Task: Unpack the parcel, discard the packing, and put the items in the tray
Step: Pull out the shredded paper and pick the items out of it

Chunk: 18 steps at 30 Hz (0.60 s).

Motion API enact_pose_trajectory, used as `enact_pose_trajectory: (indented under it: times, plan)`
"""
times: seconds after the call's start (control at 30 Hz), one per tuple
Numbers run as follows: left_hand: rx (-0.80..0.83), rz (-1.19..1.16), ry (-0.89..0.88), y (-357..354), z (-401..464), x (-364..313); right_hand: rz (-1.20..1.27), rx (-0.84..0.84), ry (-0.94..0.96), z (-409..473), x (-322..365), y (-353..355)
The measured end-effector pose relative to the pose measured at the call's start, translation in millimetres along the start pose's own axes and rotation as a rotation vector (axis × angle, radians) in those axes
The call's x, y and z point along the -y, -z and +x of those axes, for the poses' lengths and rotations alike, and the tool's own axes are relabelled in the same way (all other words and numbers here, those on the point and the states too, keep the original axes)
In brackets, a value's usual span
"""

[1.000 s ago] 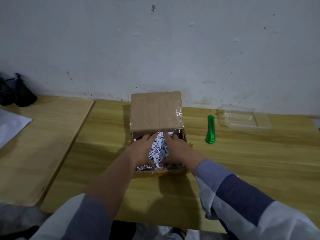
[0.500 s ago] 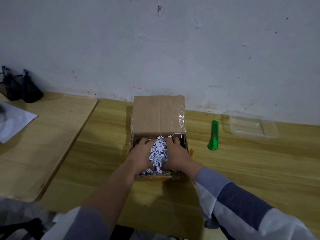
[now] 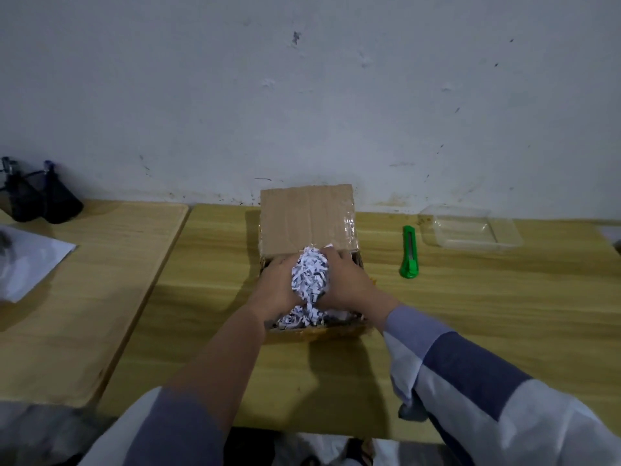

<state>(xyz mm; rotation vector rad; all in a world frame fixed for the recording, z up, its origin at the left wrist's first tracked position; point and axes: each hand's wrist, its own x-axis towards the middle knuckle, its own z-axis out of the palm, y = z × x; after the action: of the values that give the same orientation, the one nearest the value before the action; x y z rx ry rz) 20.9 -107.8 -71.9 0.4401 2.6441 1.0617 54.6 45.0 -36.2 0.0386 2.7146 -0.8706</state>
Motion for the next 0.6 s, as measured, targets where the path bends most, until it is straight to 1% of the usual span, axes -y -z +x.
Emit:
enact_pose_trajectory:
  times: [0.07,0.13,0.27,0.4,0.6]
  plan:
    - [-0.018,0.034,-0.058,8,6,-10,-0.027,-0.052,-0.001,-3,4,12]
    - [-0.021,0.098,-0.109,11,14,-26,-0.001,-0.094,-0.020,-9,2,27]
    - [0.005,0.144,-0.171,-3,29,-61,-0.008,-0.173,-0.034,-30,-18,58]
    - [0.068,0.188,-0.290,-36,42,-105,0.014,-0.260,-0.107,-62,-55,86]
    - [0.188,0.134,-0.354,-121,50,-174,0.069,-0.308,-0.233,-114,-137,116]
